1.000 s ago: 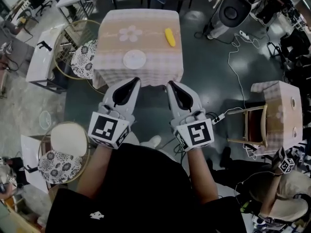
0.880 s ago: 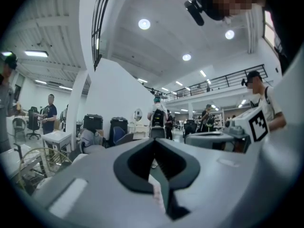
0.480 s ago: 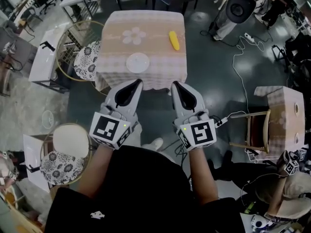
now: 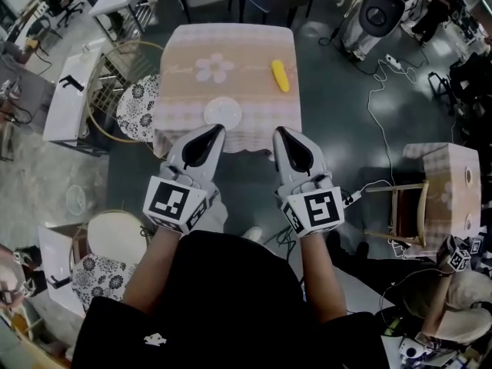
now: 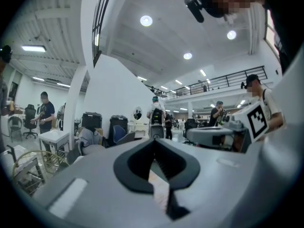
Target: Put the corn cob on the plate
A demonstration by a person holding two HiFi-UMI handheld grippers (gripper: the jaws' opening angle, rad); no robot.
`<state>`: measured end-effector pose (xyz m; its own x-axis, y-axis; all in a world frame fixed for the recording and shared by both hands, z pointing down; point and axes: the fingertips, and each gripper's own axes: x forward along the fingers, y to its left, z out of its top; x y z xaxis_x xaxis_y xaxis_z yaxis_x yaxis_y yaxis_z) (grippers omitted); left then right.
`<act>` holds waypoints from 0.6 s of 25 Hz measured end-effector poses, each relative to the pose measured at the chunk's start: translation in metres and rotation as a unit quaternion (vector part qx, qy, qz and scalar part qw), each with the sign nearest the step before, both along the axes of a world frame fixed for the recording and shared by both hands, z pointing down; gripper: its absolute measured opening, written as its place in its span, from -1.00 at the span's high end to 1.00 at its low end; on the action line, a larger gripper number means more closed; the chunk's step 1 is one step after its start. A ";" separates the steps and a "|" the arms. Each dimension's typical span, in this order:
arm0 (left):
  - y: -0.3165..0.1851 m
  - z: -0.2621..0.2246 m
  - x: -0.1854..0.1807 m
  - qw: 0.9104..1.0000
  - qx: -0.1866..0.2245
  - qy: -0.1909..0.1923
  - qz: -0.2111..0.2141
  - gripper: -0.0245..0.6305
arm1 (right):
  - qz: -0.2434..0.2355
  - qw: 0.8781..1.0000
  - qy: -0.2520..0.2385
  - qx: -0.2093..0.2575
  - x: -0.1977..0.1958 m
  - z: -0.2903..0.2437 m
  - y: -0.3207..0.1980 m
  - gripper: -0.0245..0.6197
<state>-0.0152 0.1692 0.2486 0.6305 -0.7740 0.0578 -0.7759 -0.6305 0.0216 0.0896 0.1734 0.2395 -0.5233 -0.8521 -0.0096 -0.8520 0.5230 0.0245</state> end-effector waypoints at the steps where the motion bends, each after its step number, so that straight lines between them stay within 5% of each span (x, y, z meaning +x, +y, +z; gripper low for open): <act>1: -0.007 0.000 -0.002 1.000 -0.001 0.002 0.001 0.91 | 0.002 1.000 0.001 -0.001 -0.002 0.000 -0.006 0.92; 15: -0.091 -0.003 -0.039 1.000 0.002 0.021 0.022 0.91 | 0.032 0.999 0.007 -0.004 -0.037 -0.002 -0.087 0.92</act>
